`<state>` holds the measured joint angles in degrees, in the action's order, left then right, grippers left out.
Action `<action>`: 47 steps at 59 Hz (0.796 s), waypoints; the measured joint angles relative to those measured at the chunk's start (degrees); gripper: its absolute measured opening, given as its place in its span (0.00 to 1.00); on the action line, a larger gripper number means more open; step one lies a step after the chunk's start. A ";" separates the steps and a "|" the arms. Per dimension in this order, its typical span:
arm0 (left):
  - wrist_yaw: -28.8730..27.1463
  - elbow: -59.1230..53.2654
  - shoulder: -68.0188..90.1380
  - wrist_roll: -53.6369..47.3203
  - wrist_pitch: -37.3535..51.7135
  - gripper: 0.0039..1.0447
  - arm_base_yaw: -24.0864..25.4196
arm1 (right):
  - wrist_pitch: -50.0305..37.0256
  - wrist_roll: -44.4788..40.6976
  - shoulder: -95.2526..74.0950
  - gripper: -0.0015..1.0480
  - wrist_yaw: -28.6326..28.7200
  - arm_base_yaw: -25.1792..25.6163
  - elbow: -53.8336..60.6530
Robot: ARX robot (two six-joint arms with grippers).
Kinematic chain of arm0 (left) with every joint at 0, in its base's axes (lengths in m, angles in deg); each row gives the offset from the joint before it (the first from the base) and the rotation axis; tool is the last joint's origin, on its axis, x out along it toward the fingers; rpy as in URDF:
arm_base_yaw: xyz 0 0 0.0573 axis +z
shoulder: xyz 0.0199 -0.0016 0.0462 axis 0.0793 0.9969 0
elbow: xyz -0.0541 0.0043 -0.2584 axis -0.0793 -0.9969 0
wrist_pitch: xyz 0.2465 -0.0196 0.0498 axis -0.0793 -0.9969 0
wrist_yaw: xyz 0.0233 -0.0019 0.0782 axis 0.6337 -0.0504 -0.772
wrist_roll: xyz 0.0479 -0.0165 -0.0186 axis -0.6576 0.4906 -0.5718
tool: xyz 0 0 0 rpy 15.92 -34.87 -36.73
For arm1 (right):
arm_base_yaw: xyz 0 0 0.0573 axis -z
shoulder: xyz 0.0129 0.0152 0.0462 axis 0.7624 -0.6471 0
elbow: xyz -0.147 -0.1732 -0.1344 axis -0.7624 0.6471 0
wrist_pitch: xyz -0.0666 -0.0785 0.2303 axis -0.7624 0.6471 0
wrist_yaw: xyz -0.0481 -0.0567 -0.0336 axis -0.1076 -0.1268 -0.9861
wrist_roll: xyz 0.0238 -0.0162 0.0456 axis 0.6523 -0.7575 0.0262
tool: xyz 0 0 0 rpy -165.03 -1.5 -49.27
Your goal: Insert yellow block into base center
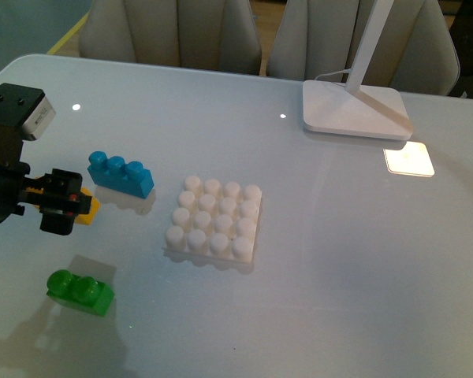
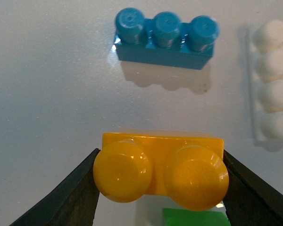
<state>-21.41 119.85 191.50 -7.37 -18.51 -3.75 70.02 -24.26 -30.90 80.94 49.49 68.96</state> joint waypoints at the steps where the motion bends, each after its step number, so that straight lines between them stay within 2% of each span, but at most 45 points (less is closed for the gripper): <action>1: -0.02 -0.09 -0.26 0.46 -0.04 0.60 -0.57 | 0.00 0.00 0.00 0.92 0.00 0.00 0.00; 10: -0.48 -0.28 -1.40 4.31 0.70 0.60 -8.09 | 0.00 0.00 0.00 0.92 0.00 0.00 0.00; 19: -2.10 0.83 -1.20 6.23 0.20 0.60 -13.29 | 0.00 0.00 0.00 0.92 0.00 0.00 0.00; 47: -3.06 8.15 4.24 8.52 -0.79 0.60 -19.91 | 0.00 0.00 0.00 0.92 0.00 0.00 0.00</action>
<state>-24.47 128.00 195.75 1.15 -19.30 -23.66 70.02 -24.26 -30.90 80.94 49.49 68.96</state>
